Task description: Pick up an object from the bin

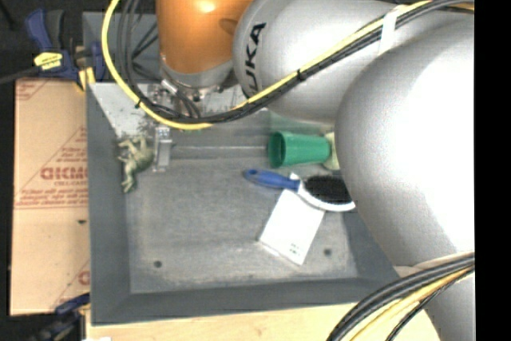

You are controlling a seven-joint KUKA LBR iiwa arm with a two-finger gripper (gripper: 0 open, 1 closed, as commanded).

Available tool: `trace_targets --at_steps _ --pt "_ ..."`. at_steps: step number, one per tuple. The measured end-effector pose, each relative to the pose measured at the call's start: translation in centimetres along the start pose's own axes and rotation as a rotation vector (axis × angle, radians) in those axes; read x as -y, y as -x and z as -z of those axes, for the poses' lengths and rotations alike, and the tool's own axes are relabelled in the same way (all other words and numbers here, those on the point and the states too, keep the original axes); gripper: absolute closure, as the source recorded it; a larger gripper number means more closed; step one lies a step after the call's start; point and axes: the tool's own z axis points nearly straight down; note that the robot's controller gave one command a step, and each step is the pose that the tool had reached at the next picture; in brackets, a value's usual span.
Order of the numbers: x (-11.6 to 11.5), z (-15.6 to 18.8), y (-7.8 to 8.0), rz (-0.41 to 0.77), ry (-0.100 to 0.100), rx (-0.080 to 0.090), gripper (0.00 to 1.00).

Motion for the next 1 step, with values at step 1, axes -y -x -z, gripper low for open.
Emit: trace_targets --at_steps 1 --pt "0.14 0.54 0.09 -0.004 0.001 0.006 0.00"
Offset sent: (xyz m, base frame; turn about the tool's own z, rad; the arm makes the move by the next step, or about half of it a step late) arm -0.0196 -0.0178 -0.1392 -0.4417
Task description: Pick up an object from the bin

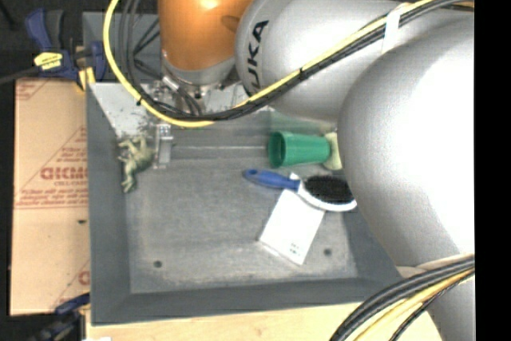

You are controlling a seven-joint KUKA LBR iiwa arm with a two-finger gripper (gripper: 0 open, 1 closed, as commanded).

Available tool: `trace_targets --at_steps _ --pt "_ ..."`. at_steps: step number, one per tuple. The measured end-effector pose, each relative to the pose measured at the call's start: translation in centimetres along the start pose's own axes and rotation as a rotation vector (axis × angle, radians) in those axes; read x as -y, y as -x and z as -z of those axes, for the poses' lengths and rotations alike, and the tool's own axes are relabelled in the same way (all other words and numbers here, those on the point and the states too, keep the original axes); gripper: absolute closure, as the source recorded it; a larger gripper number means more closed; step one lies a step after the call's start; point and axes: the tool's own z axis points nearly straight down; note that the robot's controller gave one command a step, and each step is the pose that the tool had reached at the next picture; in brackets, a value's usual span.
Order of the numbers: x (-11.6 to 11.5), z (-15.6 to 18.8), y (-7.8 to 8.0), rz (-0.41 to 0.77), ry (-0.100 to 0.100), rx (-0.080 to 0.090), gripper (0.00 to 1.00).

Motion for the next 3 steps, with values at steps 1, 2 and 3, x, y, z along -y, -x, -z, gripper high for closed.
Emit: trace_targets --at_steps 1,2,3 --pt "0.7 -5.9 -0.8 0.187 -0.002 0.002 0.00" --pt "0.4 -13.9 -0.7 0.514 0.000 0.012 0.00" --pt "-0.7 -14.0 -0.4 0.314 -0.001 0.003 0.00"
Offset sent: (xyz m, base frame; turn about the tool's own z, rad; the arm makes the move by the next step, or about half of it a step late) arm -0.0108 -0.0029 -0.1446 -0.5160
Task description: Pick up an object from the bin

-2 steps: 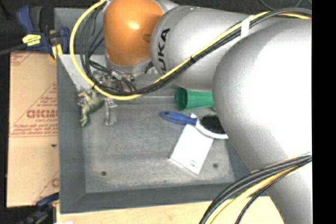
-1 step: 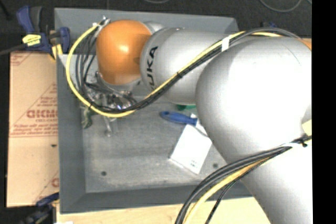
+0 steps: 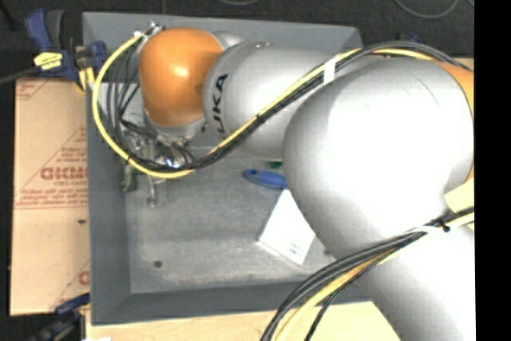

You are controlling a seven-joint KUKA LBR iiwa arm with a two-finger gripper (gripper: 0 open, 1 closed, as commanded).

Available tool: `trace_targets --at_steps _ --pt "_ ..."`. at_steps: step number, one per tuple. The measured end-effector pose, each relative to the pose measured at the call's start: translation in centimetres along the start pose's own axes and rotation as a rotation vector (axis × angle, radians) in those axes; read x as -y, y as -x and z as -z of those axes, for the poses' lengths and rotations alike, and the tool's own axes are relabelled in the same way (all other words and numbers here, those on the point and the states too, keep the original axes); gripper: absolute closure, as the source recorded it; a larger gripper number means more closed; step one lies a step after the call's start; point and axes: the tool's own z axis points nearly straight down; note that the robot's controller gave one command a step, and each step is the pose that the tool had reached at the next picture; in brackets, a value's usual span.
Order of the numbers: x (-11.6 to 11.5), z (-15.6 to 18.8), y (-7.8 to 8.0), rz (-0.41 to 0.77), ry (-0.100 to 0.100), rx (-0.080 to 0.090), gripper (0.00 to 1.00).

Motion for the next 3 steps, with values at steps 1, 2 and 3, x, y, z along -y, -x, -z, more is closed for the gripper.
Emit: trace_targets --at_steps 1,2,3 --pt "1.05 0.36 -0.42 0.199 -0.001 0.014 0.00" --pt "1.97 0.48 0.13 0.145 0.005 0.018 1.00" --pt "1.98 0.50 0.14 0.144 0.006 0.018 1.00"
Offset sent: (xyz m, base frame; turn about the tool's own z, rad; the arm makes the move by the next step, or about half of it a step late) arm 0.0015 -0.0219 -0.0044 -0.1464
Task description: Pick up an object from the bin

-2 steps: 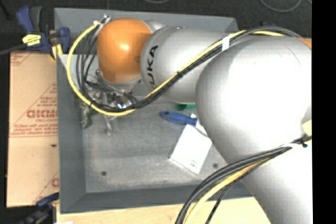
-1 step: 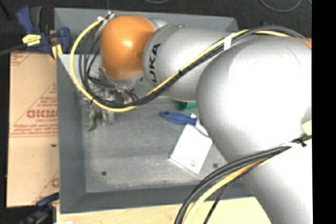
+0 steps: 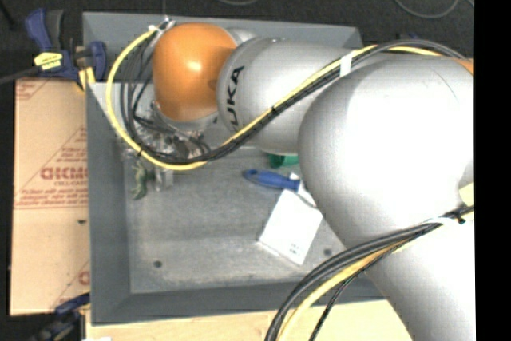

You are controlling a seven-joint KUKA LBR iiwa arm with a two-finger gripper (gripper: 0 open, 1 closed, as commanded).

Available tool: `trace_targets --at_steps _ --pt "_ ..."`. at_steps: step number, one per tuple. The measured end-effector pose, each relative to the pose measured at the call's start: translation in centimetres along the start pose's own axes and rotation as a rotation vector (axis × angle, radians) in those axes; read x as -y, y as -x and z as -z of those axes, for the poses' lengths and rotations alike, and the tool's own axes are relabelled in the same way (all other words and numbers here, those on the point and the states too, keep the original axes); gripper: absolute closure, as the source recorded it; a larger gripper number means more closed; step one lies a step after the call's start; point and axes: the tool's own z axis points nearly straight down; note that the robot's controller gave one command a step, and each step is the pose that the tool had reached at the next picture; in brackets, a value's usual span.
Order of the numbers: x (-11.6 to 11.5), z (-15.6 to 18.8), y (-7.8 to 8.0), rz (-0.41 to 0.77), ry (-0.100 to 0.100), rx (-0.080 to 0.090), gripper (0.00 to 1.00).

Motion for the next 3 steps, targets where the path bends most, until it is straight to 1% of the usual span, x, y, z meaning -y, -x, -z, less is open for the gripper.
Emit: trace_targets --at_steps 1,2,3 --pt "0.1 1.9 0.2 -0.002 -0.002 -0.018 1.00" --pt "0.1 6.8 0.4 -0.003 -0.004 -0.015 1.00" --pt "0.2 5.6 0.4 -0.006 -0.001 -0.024 1.00"
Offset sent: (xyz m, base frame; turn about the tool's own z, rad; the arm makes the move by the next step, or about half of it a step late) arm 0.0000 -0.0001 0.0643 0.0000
